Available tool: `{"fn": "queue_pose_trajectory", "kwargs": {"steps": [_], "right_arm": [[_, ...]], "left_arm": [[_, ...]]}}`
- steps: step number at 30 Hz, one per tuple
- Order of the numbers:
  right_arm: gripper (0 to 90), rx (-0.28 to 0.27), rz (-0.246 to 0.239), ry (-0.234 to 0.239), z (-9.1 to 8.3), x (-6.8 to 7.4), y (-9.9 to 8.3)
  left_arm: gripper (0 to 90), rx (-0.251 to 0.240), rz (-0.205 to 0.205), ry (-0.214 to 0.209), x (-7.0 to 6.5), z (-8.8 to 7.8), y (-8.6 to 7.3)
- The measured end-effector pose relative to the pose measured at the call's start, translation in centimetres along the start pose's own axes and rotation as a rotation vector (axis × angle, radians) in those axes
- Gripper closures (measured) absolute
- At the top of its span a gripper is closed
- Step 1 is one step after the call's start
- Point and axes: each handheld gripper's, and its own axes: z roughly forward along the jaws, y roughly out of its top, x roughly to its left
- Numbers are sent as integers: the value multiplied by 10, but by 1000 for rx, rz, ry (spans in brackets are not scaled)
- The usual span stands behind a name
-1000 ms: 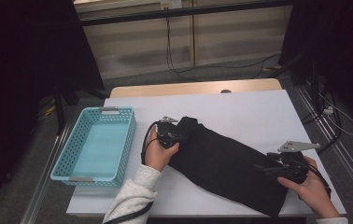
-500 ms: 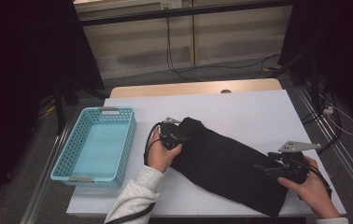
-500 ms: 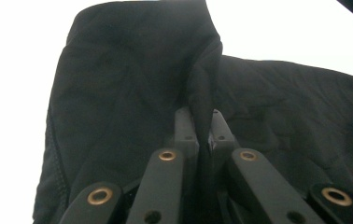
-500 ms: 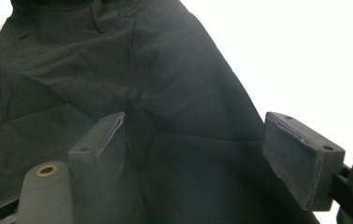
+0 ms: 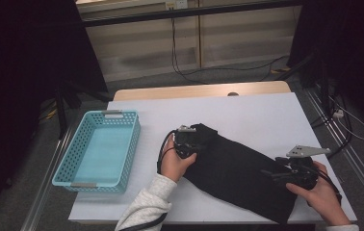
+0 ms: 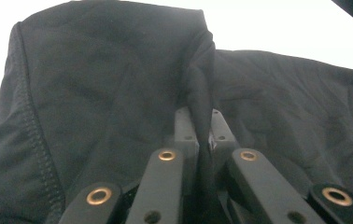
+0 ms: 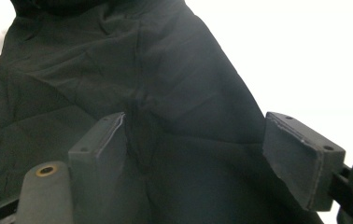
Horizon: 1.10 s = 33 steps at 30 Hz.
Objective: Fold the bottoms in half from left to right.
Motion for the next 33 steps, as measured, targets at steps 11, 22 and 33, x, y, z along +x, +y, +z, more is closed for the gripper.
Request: {"fn": "queue_pose_trajectory", "kwargs": {"steps": [11,22,33], "right_arm": [[223,-5,-3,-1,0,0,1],[223,-10,-14,5,4,5,5],[234,-19,-29,11,12,13,14]], "left_arm": [[831,-10,22,-36,-7,1,-6],[478,-72,26,-69,-4,-17,-5],[279,-84,62,8,10,-41,-9]]}}
